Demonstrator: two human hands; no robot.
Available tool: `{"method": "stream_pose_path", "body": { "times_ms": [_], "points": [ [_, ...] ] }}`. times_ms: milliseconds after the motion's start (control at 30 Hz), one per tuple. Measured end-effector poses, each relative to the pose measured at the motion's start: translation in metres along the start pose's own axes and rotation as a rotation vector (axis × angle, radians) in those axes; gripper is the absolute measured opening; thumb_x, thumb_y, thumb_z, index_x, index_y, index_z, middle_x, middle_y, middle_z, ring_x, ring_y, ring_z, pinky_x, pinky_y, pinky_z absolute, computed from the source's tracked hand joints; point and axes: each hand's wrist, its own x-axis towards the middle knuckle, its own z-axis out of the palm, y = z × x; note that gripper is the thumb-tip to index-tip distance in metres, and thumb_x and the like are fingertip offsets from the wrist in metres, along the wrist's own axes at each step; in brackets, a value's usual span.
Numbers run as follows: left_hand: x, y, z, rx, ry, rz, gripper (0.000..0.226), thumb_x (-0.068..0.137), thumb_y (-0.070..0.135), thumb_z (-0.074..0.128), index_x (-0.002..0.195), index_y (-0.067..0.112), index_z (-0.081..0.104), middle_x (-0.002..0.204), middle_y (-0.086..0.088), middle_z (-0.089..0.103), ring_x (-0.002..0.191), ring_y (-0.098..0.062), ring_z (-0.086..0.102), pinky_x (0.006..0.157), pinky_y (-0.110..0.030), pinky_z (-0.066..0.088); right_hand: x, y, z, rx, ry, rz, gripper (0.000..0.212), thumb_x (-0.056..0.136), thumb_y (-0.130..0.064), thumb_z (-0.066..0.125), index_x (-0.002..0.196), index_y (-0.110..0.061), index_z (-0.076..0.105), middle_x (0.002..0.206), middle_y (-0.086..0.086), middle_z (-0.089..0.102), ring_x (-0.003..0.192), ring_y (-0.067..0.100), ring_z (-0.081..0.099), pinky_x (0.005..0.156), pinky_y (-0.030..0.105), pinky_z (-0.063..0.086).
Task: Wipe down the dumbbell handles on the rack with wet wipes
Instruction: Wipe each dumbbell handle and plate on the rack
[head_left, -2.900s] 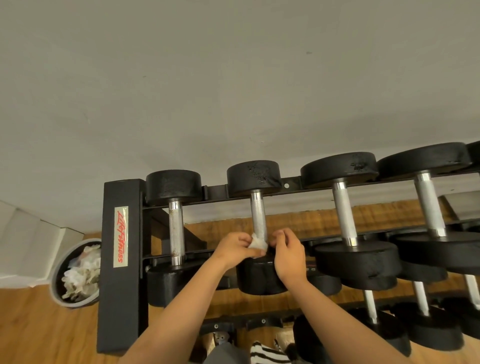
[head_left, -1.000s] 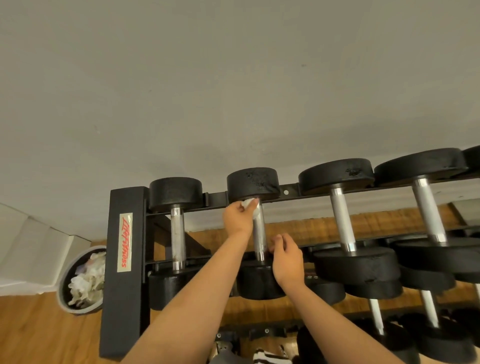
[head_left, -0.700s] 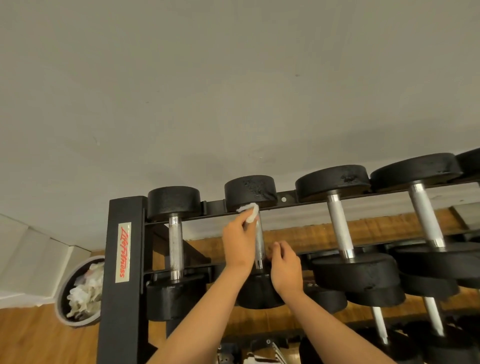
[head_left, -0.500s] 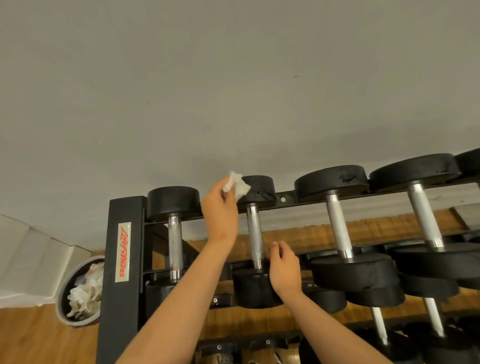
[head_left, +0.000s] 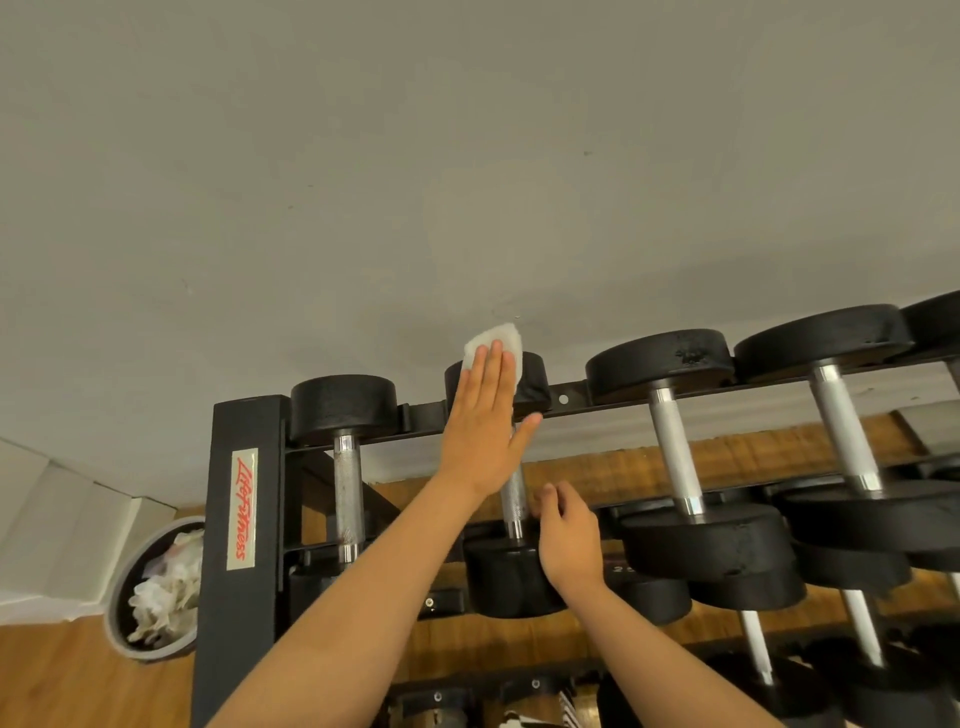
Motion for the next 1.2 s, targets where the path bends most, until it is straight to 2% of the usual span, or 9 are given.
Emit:
{"method": "stream_pose_path", "body": {
  "times_ms": [200, 367, 467, 567, 700, 800, 933, 1067, 1200],
  "points": [
    [-0.010, 0.017, 0.002, -0.069, -0.015, -0.122, 0.100, 0.088, 0.073, 0.022, 0.152, 0.008, -0.020, 0.161, -0.011, -0.024, 0.147, -0.024, -0.027, 0.122, -0.041, -0.009, 0.000, -0.001, 0.000, 0.013, 0.008, 0.003, 0.029, 0.103, -0.026, 0.041, 0.085, -0.013, 0.059, 0.079, 0.007, 0.065, 0.075, 0.021, 0.063, 0.063, 0.025, 0.047],
    [0.006, -0.003, -0.011, -0.203, -0.084, -0.111, 0.105, 0.092, 0.061, 0.048, 0.151, 0.012, -0.024, 0.159, -0.005, -0.030, 0.146, -0.019, -0.029, 0.123, -0.041, -0.007, 0.000, -0.001, 0.000, 0.014, 0.005, 0.008, 0.028, 0.103, -0.027, 0.041, 0.088, -0.014, 0.060, 0.082, 0.006, 0.066, 0.076, 0.015, 0.062, 0.064, 0.023, 0.046],
    [0.009, -0.003, -0.019, -0.395, -0.067, -0.187, 0.108, 0.090, 0.059, 0.053, 0.149, 0.015, -0.026, 0.158, -0.002, -0.031, 0.146, -0.016, -0.028, 0.123, -0.039, -0.005, 0.000, 0.000, 0.001, 0.009, 0.012, 0.009, 0.028, 0.103, -0.028, 0.041, 0.089, -0.014, 0.060, 0.082, 0.007, 0.065, 0.075, 0.016, 0.061, 0.065, 0.025, 0.047],
    [-0.023, 0.005, -0.004, -0.403, -0.057, -0.172, 0.115, 0.086, 0.063, 0.053, 0.146, 0.018, -0.034, 0.154, 0.002, -0.041, 0.143, -0.014, -0.035, 0.121, -0.037, -0.010, 0.001, 0.000, 0.001, 0.011, 0.012, 0.011, 0.029, 0.103, -0.028, 0.041, 0.086, -0.012, 0.059, 0.080, 0.010, 0.065, 0.076, 0.023, 0.063, 0.068, 0.031, 0.049],
    [-0.003, -0.010, -0.004, -0.470, -0.055, -0.204, 0.119, 0.084, 0.059, 0.061, 0.147, 0.018, -0.031, 0.156, 0.003, -0.037, 0.144, -0.013, -0.032, 0.122, -0.039, -0.007, 0.002, 0.001, 0.002, -0.004, 0.013, 0.014, 0.029, 0.103, -0.029, 0.041, 0.088, -0.013, 0.060, 0.082, 0.010, 0.066, 0.077, 0.023, 0.063, 0.065, 0.027, 0.047],
    [0.004, -0.005, -0.009, -0.635, -0.014, -0.311, 0.120, 0.082, 0.057, 0.066, 0.149, 0.022, -0.027, 0.159, 0.005, -0.031, 0.146, -0.011, -0.026, 0.123, -0.039, -0.003, 0.002, 0.001, 0.003, 0.008, 0.022, 0.018, 0.030, 0.103, -0.030, 0.041, 0.089, -0.013, 0.061, 0.083, 0.011, 0.067, 0.079, 0.025, 0.064, 0.069, 0.032, 0.049],
    [-0.031, 0.014, 0.007, -0.678, 0.016, -0.321, 0.127, 0.077, 0.062, 0.067, 0.148, 0.023, -0.032, 0.154, 0.008, -0.039, 0.143, -0.008, -0.033, 0.117, -0.029, -0.013, 0.003, 0.004, 0.004, 0.005, 0.027, 0.021, 0.031, 0.103, -0.030, 0.041, 0.085, -0.012, 0.060, 0.080, 0.011, 0.066, 0.077, 0.026, 0.063, 0.074, 0.042, 0.052],
    [-0.005, -0.008, 0.000, -0.743, -0.012, -0.391, 0.131, 0.075, 0.050, 0.078, 0.152, 0.023, -0.024, 0.160, 0.007, -0.028, 0.149, -0.012, -0.018, 0.123, -0.038, 0.002, 0.003, 0.003, 0.003, 0.007, 0.031, 0.029, 0.031, 0.103, -0.030, 0.041, 0.087, -0.011, 0.060, 0.082, 0.011, 0.066, 0.079, 0.024, 0.062, 0.069, 0.031, 0.047],
    [-0.026, -0.006, 0.007, -0.852, -0.002, -0.377, 0.135, 0.071, 0.038, 0.085, 0.153, 0.028, -0.021, 0.162, 0.010, -0.022, 0.149, -0.009, -0.008, 0.119, -0.030, 0.006, 0.000, 0.003, 0.003, 0.005, 0.038, 0.022, 0.030, 0.102, -0.029, 0.041, 0.086, -0.013, 0.060, 0.081, 0.009, 0.065, 0.079, 0.023, 0.062, 0.071, 0.033, 0.048]
  ]
}}
